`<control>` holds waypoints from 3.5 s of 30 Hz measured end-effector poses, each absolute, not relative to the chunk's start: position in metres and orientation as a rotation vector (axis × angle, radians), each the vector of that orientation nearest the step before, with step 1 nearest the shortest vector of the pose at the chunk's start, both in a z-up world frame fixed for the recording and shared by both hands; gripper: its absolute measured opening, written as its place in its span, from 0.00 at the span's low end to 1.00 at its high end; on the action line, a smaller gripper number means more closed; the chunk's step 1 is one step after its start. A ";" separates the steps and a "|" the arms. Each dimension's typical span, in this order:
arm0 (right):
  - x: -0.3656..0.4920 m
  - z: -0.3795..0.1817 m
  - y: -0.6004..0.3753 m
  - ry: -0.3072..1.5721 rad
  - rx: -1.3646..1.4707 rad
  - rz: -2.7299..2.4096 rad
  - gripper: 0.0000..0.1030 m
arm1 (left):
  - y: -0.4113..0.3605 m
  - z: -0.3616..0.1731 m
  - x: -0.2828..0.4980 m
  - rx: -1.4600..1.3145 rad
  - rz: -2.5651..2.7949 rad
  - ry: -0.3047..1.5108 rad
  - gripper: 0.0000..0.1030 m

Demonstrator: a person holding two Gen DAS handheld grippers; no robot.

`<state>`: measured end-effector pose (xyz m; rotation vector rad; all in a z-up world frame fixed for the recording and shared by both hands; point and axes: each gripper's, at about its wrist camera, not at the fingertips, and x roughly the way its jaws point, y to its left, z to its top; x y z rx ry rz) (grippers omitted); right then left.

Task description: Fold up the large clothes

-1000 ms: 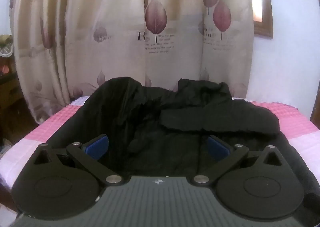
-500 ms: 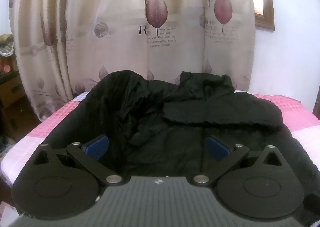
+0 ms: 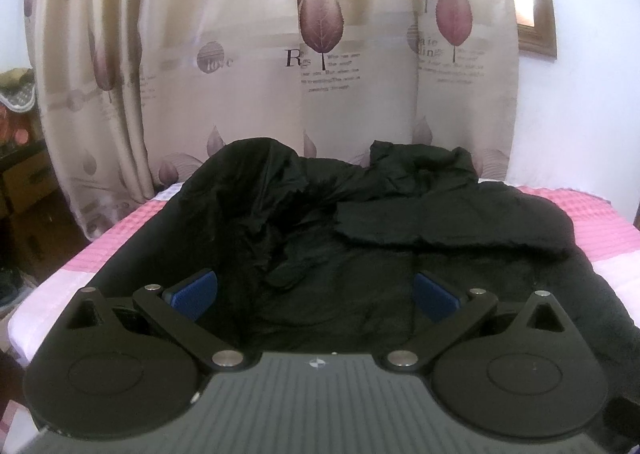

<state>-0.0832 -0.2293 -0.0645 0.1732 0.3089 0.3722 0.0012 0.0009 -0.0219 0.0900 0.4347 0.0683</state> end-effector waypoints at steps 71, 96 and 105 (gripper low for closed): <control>-0.017 -0.079 -0.186 0.523 0.026 0.372 1.00 | 0.345 -0.007 0.253 -0.113 0.792 0.510 0.32; 0.243 -0.120 -0.055 0.462 -0.633 0.265 0.63 | 0.231 -0.105 0.171 -0.240 0.185 0.611 0.96; 0.247 -0.057 -0.164 0.393 -0.462 0.099 0.10 | 0.233 -0.108 0.176 -0.243 0.213 0.618 1.00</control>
